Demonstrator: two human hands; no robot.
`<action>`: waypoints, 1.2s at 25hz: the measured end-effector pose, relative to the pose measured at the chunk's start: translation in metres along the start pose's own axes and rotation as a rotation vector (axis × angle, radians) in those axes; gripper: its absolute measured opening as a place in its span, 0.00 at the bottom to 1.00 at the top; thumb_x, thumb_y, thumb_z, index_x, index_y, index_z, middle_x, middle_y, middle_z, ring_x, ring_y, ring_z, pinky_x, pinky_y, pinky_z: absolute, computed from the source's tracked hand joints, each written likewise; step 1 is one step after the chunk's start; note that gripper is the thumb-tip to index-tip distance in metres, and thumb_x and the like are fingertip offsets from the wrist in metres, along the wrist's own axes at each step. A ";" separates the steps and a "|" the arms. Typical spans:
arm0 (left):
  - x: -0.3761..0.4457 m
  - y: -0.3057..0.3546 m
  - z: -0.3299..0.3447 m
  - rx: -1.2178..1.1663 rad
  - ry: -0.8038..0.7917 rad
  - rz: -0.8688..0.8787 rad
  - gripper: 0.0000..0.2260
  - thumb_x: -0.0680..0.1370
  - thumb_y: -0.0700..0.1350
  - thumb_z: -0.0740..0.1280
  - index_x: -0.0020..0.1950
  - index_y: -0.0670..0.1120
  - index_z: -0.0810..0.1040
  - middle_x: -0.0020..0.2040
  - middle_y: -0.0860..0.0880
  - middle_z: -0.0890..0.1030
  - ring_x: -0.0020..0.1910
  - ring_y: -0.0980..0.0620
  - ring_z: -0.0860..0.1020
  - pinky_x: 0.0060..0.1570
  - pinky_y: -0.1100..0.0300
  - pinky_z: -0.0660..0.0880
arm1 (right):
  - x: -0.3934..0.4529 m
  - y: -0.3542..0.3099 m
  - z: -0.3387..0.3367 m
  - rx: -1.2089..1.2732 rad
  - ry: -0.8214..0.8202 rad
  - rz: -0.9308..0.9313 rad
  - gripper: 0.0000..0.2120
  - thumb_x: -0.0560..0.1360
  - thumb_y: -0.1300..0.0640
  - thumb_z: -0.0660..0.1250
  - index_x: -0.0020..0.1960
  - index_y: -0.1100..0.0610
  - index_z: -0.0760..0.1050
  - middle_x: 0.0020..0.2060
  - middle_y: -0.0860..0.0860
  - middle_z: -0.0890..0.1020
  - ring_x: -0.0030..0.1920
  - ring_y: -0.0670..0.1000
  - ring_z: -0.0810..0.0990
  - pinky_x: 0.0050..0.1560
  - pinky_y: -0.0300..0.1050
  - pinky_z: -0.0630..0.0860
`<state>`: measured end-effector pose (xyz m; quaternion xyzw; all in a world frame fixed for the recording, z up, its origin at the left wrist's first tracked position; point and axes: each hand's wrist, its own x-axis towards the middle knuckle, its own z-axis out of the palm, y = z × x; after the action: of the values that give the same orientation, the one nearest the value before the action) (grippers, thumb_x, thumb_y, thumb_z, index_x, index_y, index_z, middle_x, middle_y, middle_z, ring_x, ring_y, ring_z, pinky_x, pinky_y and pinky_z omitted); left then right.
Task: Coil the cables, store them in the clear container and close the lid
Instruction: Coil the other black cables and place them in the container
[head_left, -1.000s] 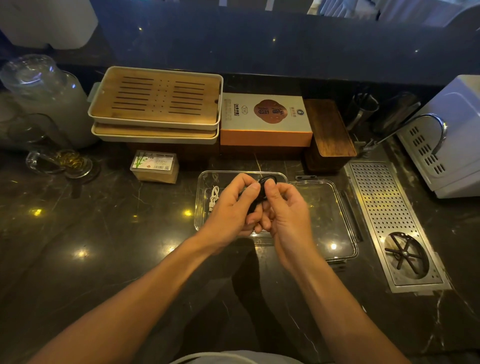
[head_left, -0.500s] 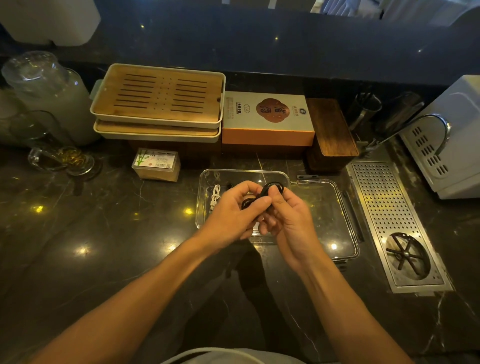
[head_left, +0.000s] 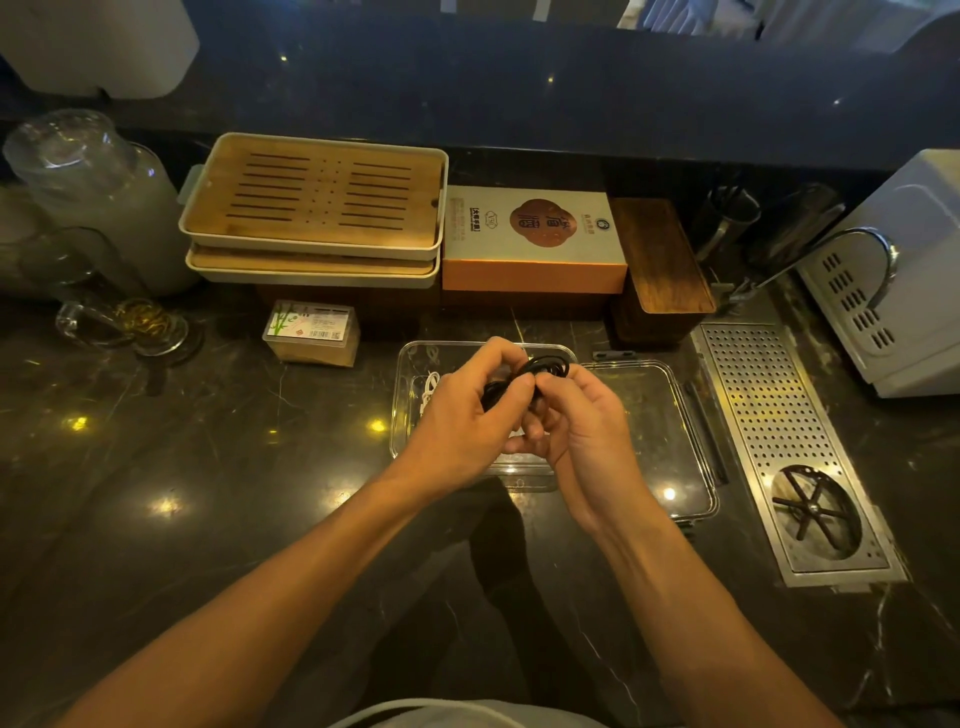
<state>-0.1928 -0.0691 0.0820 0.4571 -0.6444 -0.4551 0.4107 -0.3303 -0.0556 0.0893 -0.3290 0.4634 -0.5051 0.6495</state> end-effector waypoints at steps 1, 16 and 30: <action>0.000 0.000 -0.002 0.031 -0.002 0.030 0.02 0.83 0.42 0.63 0.55 0.47 0.75 0.41 0.55 0.81 0.39 0.58 0.81 0.40 0.65 0.76 | 0.000 0.001 0.000 -0.033 0.013 -0.013 0.11 0.84 0.61 0.63 0.59 0.68 0.74 0.38 0.55 0.78 0.31 0.46 0.77 0.33 0.46 0.82; -0.001 -0.018 0.005 -0.286 -0.209 -0.331 0.06 0.85 0.46 0.61 0.53 0.44 0.70 0.29 0.48 0.74 0.20 0.54 0.65 0.20 0.61 0.62 | 0.018 -0.007 -0.022 0.079 0.028 0.297 0.08 0.81 0.56 0.64 0.48 0.61 0.75 0.36 0.51 0.74 0.23 0.44 0.65 0.23 0.37 0.67; -0.010 -0.046 0.004 -0.430 -0.143 -0.300 0.05 0.85 0.44 0.59 0.54 0.43 0.68 0.31 0.49 0.73 0.24 0.51 0.64 0.23 0.58 0.60 | 0.047 -0.009 -0.023 -0.054 0.054 0.420 0.05 0.81 0.64 0.65 0.52 0.63 0.80 0.31 0.50 0.79 0.22 0.43 0.67 0.28 0.36 0.76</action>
<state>-0.1843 -0.0663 0.0356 0.4163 -0.4857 -0.6683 0.3797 -0.3526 -0.1024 0.0769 -0.2287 0.5523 -0.3549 0.7188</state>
